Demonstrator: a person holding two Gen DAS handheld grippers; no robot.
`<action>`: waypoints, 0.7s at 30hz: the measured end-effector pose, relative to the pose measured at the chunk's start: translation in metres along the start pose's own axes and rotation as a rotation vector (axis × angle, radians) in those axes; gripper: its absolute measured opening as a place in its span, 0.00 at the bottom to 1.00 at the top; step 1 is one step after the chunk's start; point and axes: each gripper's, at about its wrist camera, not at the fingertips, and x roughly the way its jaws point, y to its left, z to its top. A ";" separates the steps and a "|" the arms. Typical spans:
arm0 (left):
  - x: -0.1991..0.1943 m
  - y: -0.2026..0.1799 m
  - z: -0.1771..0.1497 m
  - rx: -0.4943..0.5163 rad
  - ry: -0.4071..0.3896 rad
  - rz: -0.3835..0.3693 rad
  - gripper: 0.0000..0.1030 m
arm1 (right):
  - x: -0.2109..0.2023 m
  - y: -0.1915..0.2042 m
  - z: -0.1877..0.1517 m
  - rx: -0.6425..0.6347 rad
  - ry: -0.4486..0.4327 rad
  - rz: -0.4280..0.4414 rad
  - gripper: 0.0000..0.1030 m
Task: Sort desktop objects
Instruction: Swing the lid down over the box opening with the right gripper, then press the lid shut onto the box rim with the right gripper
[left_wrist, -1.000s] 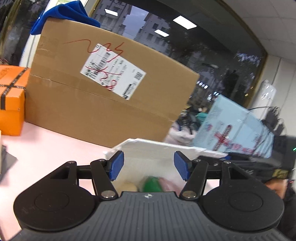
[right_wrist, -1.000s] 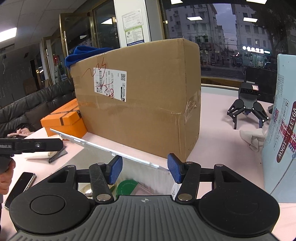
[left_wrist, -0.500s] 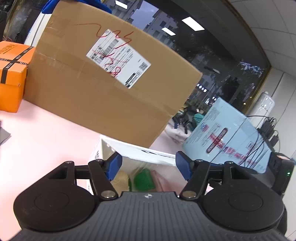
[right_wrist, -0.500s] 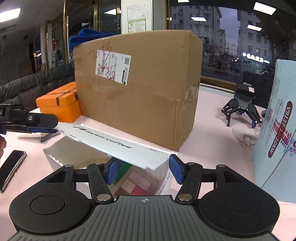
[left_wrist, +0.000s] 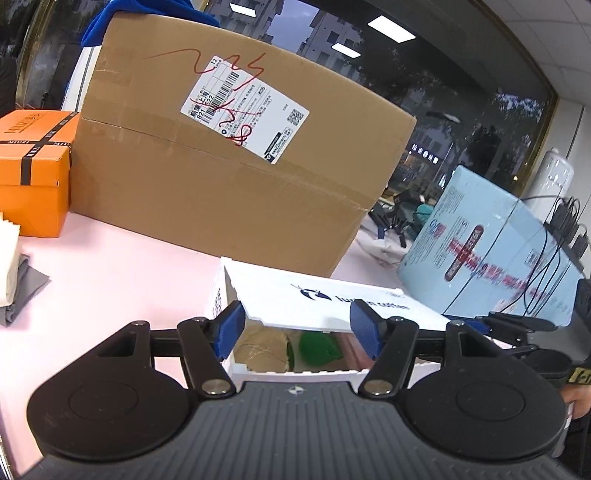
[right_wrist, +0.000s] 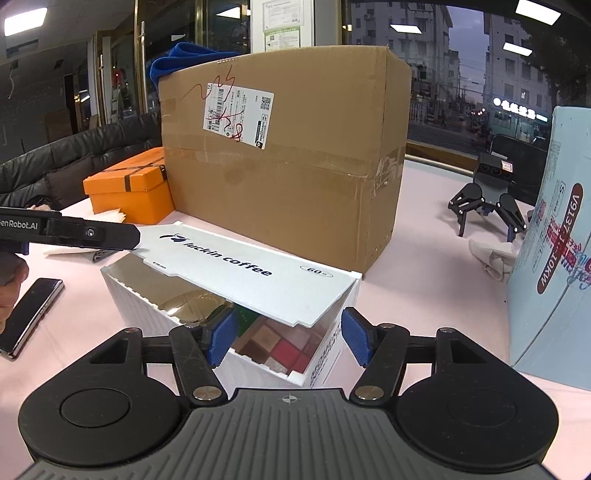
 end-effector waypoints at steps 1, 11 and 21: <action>0.000 -0.001 -0.001 0.010 0.003 0.011 0.58 | 0.001 0.001 0.000 0.002 0.003 0.002 0.58; 0.001 -0.016 -0.010 0.116 -0.011 0.113 0.60 | 0.002 0.002 -0.005 0.050 0.007 0.007 0.58; -0.003 -0.022 -0.012 0.164 -0.032 0.168 0.64 | 0.001 -0.001 -0.006 0.110 0.012 0.015 0.58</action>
